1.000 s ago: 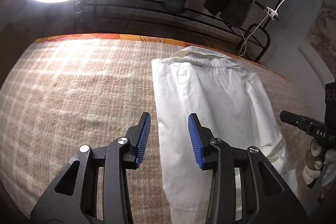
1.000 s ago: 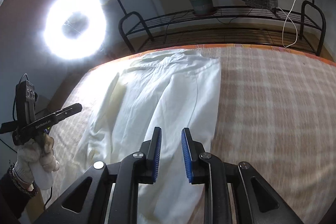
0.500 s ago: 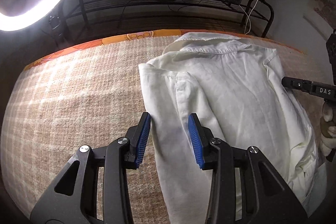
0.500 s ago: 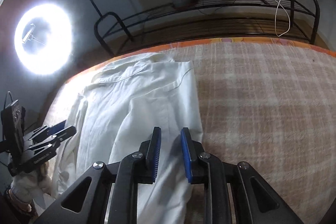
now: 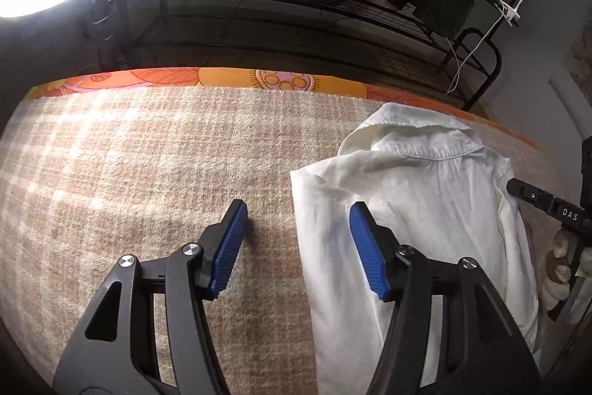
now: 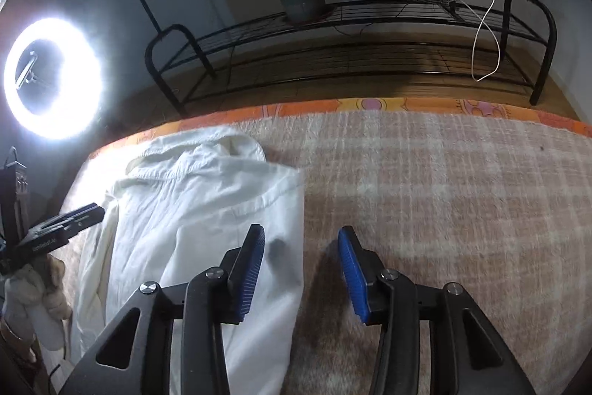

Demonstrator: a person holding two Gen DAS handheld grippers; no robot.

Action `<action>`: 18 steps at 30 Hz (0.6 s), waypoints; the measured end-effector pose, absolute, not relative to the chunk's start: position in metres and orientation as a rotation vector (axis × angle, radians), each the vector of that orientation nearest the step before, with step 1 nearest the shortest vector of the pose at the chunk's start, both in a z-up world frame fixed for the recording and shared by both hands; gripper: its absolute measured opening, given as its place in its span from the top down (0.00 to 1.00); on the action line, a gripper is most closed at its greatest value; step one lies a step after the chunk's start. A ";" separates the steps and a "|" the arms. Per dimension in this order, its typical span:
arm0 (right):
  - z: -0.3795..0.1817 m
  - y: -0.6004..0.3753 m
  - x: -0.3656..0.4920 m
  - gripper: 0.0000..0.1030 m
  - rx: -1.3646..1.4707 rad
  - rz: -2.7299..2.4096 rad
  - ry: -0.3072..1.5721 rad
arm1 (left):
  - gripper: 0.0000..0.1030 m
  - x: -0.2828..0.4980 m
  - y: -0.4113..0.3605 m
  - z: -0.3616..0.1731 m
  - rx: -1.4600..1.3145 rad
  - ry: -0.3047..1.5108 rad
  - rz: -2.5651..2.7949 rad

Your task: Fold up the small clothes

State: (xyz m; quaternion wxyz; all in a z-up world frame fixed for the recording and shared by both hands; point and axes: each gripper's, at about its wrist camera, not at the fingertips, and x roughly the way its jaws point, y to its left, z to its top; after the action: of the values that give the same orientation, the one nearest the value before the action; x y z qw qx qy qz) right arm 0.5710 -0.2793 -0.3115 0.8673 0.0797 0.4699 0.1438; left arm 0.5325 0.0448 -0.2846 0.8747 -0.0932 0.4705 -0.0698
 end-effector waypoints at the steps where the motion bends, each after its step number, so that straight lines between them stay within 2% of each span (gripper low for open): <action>1: -0.312 -0.281 0.574 0.57 0.185 0.302 0.984 | 0.43 0.534 0.043 -0.285 -0.196 0.986 -0.158; 3: -0.313 -0.284 0.581 0.56 0.221 0.316 0.979 | 0.43 0.537 0.037 -0.286 -0.194 0.990 -0.175; 5: -0.315 -0.283 0.584 0.59 0.234 0.332 0.976 | 0.50 0.537 0.034 -0.286 -0.183 0.981 -0.179; 6: -0.316 -0.282 0.587 0.61 0.232 0.337 0.977 | 0.64 0.538 0.033 -0.286 -0.182 0.979 -0.185; 7: -0.316 -0.281 0.588 0.69 0.227 0.337 0.975 | 0.86 0.540 0.032 -0.287 -0.191 0.981 -0.194; 8: -0.317 -0.280 0.589 0.84 0.232 0.349 0.977 | 0.95 0.544 0.031 -0.288 -0.206 0.988 -0.202; 10: -0.321 -0.279 0.592 0.99 0.256 0.378 0.992 | 0.98 0.544 0.032 -0.287 -0.215 0.985 -0.205; 18: -0.292 -0.281 0.577 1.00 0.225 0.392 0.905 | 1.00 0.527 0.035 -0.248 -0.249 0.901 -0.227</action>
State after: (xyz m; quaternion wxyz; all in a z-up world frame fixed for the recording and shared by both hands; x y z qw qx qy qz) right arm 0.5771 -0.2809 -0.2919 0.8749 0.1080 0.4333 0.1875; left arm 0.5266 0.0352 -0.2477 0.8864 -0.1199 0.4335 -0.1094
